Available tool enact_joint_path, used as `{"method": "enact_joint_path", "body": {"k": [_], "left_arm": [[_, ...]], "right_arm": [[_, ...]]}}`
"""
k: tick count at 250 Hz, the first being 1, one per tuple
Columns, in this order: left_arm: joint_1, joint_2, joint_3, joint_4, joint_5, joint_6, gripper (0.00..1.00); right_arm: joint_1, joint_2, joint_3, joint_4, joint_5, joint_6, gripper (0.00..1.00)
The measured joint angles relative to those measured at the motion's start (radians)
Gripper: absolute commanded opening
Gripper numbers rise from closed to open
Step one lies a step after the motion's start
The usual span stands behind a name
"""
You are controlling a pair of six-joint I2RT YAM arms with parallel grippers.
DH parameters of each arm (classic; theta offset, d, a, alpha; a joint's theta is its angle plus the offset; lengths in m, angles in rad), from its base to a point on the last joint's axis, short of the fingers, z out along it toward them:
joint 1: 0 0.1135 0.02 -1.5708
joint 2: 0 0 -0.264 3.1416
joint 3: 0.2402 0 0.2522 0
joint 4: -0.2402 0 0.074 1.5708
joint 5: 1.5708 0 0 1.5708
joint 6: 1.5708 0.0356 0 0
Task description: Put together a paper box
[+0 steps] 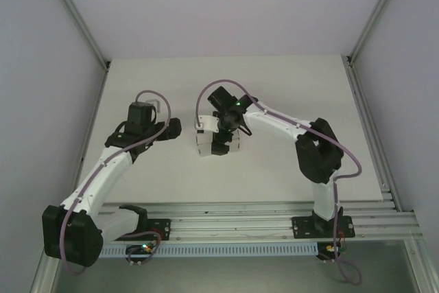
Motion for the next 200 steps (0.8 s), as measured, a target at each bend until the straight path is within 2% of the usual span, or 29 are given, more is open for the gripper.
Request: {"method": "enact_joint_path", "body": {"k": [18,42,69,85,122,154,200], "left_arm": [[0.006,-0.003,-0.006,-0.005,-0.003,0.0,1.0],[0.008,-0.011,-0.013,-0.01,-0.006,0.0,1.0],[0.011,-0.024,-0.021,-0.011,-0.006,-0.004,1.0],[0.013,-0.026,-0.025,-0.009,-0.006,-0.009,1.0],[0.013,-0.028,-0.026,-0.01,-0.006,-0.011,1.0],[0.013,-0.032,-0.026,-0.012,-0.006,-0.011,1.0],[0.014,-0.071,-0.027,-0.021,-0.018,-0.011,1.0]], "right_arm": [[0.005,0.056,0.057,-0.037,0.021,-0.02,0.99],[0.011,0.104,0.089,-0.074,0.052,-0.043,0.92],[0.017,0.124,0.091,-0.118,0.069,-0.063,0.78],[0.019,0.125,0.091,-0.137,0.073,-0.071,0.64],[0.024,0.125,0.092,-0.146,0.087,-0.08,0.56],[0.026,0.123,0.079,-0.112,0.126,-0.074,0.37],[0.029,0.052,-0.038,0.045,0.239,-0.047,0.36]]}}
